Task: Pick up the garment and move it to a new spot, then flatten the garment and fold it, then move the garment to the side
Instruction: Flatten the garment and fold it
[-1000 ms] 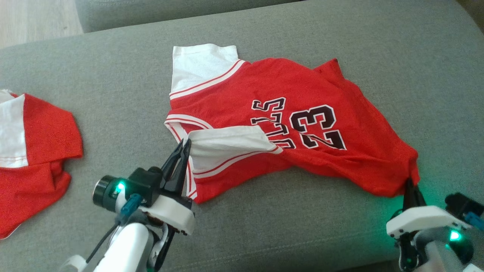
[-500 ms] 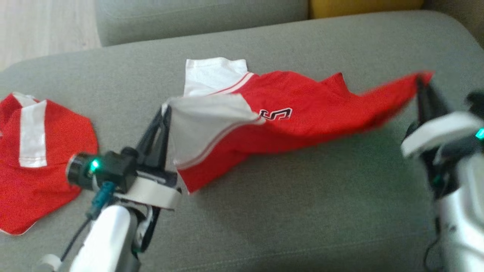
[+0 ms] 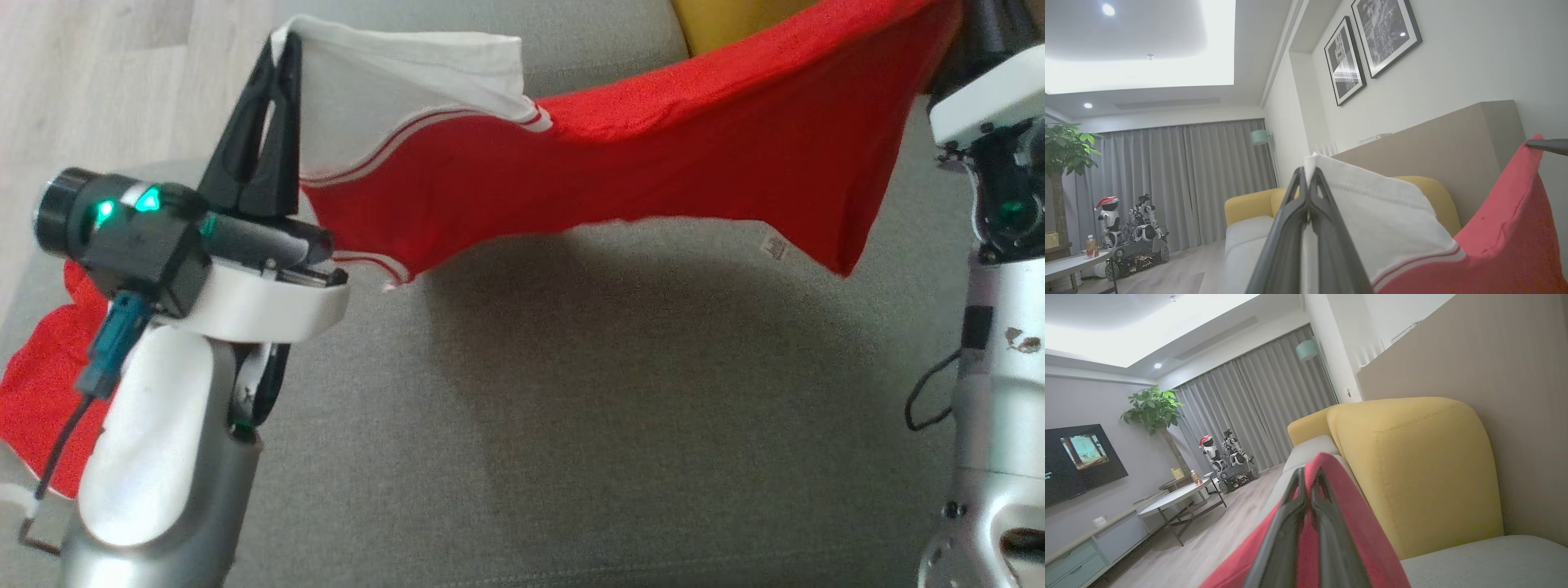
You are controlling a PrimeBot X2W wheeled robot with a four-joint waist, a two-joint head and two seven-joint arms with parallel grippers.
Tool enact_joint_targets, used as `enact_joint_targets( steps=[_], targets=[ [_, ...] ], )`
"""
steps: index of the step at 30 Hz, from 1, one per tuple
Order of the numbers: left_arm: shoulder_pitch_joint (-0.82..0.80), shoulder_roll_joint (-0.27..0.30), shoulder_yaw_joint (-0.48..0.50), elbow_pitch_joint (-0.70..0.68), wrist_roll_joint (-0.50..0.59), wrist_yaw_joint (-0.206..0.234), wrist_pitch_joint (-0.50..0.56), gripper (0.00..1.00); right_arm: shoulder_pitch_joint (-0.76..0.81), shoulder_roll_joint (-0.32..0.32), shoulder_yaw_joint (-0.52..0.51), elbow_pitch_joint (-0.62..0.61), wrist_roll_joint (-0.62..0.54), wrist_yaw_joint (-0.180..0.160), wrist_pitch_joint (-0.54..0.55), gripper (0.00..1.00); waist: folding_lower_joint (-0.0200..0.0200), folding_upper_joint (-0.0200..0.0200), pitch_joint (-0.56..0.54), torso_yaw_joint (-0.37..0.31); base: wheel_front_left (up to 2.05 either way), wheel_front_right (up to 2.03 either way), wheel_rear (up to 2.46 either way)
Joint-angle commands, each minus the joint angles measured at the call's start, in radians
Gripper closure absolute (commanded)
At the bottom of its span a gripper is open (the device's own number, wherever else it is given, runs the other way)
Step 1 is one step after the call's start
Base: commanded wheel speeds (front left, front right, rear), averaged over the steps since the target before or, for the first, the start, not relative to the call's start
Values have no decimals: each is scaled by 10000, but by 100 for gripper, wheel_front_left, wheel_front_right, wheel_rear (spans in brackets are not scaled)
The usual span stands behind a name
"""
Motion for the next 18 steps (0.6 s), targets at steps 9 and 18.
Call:
enact_joint_targets(
  steps=[9,18],
  targets=[
    [-96,307,558,-1069,-250,76,363,100,-94,316,-1154,-1073,888,-7,1198,100,0,0,-308,118,0,0,0],
    [-1537,925,385,-872,-341,-617,1604,100,-1114,319,-1761,-602,984,-7,1786,100,0,0,635,-5,0,0,0]
  ],
)
